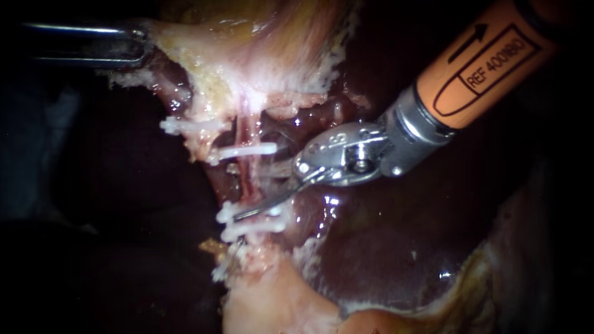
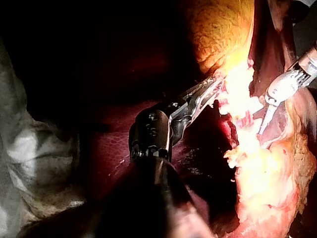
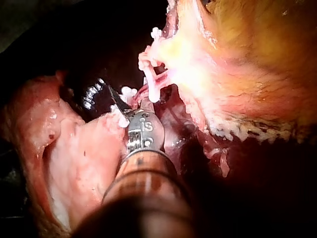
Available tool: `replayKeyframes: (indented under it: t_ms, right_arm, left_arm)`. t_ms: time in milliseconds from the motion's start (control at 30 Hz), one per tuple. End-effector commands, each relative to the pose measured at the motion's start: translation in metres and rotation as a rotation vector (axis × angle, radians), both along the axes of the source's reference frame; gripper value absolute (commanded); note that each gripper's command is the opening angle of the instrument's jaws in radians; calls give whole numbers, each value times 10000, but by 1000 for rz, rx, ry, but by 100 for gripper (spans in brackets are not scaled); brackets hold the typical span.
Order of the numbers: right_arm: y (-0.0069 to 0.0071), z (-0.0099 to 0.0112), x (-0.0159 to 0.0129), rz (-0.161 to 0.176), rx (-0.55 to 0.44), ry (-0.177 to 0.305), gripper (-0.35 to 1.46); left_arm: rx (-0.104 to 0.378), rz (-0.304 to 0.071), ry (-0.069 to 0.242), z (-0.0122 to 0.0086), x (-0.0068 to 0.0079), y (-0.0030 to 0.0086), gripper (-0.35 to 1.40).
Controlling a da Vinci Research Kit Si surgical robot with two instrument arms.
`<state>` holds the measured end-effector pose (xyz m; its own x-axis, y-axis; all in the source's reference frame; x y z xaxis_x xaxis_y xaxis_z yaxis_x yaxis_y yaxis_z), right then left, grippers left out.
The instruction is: Go to the cutting position right tube
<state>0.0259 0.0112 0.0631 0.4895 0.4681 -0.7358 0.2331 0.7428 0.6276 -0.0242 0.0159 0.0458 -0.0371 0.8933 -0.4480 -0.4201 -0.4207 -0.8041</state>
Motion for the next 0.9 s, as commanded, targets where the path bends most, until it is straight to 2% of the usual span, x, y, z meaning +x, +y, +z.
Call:
replayKeyframes:
  t_ms: [33, 233, 433, 600, 700, 900]
  right_arm:
    - [0, 1, 3, 0, 4, 2, 118]
    - [-6, 7, 21, 32, 42, 23, 118]
    - [-6, 6, 28, 53, 65, 37, 118]
    - [-7, 3, 31, 54, 66, 40, 116]
    - [-11, -4, 31, 54, 74, 45, 118]
    - [-19, -30, 33, 49, 84, 66, 118]
  left_arm:
    - [0, 0, 0, 0, 0, 0, -35]
    - [0, 0, 0, 0, 0, 0, -35]
    - [0, 0, 0, 0, 0, 0, -35]
    - [0, 0, 0, 0, 0, 0, -35]
    - [0, 0, 0, 0, 0, 0, -35]
    - [0, 0, 0, 0, 0, 0, -35]
